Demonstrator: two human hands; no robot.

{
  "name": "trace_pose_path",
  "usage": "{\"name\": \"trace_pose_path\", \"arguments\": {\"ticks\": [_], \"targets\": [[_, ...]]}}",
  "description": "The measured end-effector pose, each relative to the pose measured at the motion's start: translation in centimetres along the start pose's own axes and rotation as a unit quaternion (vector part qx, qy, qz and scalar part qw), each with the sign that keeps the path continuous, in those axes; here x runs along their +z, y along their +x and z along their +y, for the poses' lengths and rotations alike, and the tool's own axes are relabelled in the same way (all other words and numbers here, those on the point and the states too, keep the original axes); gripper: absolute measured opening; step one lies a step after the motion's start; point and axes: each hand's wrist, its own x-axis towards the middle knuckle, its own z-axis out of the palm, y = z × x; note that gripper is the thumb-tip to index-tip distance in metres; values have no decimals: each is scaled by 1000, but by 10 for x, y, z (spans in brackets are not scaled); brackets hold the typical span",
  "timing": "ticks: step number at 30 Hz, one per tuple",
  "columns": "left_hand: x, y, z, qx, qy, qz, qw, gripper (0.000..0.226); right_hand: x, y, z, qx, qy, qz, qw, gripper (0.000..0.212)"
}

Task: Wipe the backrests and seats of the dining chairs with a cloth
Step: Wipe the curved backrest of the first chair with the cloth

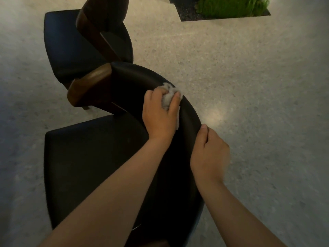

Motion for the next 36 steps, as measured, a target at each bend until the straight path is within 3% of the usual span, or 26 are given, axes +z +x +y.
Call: {"name": "trace_pose_path", "arguments": {"ticks": [3, 8, 16, 24, 28, 32, 34, 36], "targets": [[2, -10, -15, -92, -62, 40, 993, 12, 1, 0, 1, 1, 10, -2, 1000, 45], [-5, -25, -48, -213, -68, 53, 973, 13, 2, 1, 1, -6, 10, -9, 1000, 46], [4, -14, -11, -64, -44, 40, 996, 18, 4, 0, 2, 0, 24, 0, 1000, 47], [0, -27, -58, -188, -52, 9, 981, 17, 2, 0, 2, -15, 8, 12, 1000, 49], [-15, -43, -99, -266, 0, -78, 961, 11, 2, -1, 2, -12, -1, 14, 1000, 49], [-25, -44, -112, -352, 52, -165, 920, 27, 2, -1, 1, -1, 0, 10, 1000, 50], [-33, -42, -106, -345, 54, -167, 922, 32, 1, -1, 1, -3, 3, 9, 1000, 50], [-41, -40, -92, -274, 14, -132, 952, 31, 1, -1, 0, -3, 3, 11, 1000, 50]]}}
